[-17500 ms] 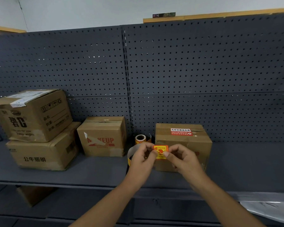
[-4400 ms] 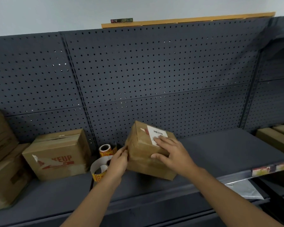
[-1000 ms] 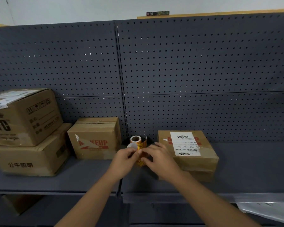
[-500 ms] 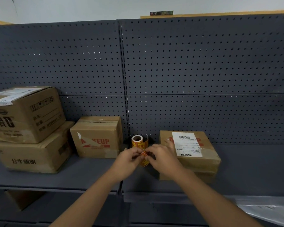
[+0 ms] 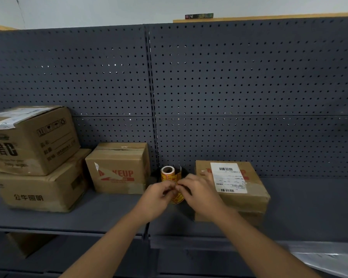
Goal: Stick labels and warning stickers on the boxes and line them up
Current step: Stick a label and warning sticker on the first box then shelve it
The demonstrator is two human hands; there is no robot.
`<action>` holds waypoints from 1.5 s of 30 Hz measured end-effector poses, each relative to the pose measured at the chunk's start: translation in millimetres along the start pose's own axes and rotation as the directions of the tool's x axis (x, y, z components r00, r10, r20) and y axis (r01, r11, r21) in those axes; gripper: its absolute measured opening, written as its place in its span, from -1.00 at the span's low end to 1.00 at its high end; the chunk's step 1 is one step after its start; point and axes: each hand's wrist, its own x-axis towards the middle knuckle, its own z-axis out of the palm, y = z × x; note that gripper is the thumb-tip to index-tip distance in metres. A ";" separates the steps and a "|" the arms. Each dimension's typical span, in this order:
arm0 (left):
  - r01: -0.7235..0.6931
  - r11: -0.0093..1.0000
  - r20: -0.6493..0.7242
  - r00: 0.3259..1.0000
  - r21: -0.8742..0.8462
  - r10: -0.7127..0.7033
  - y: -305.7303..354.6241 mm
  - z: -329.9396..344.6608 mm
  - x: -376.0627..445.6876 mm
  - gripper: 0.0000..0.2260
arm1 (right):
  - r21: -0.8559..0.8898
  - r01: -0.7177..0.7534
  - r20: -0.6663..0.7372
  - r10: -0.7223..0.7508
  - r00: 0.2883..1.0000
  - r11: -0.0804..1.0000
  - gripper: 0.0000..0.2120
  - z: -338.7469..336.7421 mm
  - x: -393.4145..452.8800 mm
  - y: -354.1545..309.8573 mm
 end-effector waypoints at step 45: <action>0.029 0.773 -0.004 0.999 0.634 -0.035 -7.1 5.2 -6.1 -0.53 | 0.171 -0.352 -0.185 0.381 0.906 0.920 -0.74 -40.8 -13.1 26.6</action>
